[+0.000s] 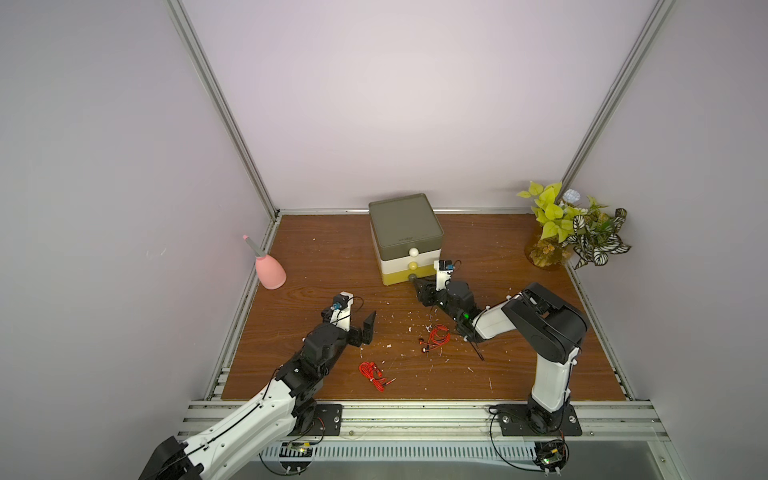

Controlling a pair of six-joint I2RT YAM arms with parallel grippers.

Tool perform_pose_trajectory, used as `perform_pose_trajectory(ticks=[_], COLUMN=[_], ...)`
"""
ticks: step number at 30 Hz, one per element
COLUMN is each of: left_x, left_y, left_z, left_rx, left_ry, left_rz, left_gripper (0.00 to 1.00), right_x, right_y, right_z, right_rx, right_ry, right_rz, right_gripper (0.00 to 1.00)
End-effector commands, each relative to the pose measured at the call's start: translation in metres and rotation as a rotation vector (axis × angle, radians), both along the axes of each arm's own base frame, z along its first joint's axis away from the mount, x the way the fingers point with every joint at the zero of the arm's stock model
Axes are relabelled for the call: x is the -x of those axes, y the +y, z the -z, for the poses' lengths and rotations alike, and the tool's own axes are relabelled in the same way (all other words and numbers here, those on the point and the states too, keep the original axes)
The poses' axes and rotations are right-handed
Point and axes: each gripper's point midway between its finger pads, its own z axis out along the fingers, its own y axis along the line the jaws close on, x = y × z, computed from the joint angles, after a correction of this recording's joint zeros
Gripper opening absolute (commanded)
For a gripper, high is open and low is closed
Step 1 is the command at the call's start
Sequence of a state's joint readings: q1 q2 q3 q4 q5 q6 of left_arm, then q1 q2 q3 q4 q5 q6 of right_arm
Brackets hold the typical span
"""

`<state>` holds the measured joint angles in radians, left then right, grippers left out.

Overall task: Place the wired earphones into the drawer by color
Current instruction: Open the drawer in the storage box.

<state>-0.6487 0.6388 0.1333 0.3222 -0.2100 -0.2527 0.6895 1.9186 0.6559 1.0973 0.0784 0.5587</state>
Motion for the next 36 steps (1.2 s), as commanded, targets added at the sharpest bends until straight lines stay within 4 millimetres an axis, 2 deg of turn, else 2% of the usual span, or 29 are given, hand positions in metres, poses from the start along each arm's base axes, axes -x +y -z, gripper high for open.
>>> perform_pose_trajectory(ticks=[1,14,27,36], left_x=[0.000,-0.001,-0.001,-0.001], left_y=[-0.002,-0.002,-0.003,-0.003], left_z=[-0.007,-0.006,-0.005,-0.005], left_rx=[0.005,0.004,-0.001,-0.002], left_ry=[-0.030,-0.028,-0.026,-0.026], left_rz=[0.011,0.012,0.013,0.011], left_gripper=[1.00,1.00,1.00,1.00], right_x=[-0.007,-0.017,-0.029,-0.034], right_y=[0.006,0.024,0.029,0.033], right_z=[-0.021,-0.010,-0.002,-0.006], right_rx=[-0.063,-0.054,-0.041,-0.049], right_ry=[-0.063,-0.068,-0.081,-0.105], right_rz=[0.028,0.042,0.075,0.076], right_gripper=[0.56,0.52,0.47,0.41])
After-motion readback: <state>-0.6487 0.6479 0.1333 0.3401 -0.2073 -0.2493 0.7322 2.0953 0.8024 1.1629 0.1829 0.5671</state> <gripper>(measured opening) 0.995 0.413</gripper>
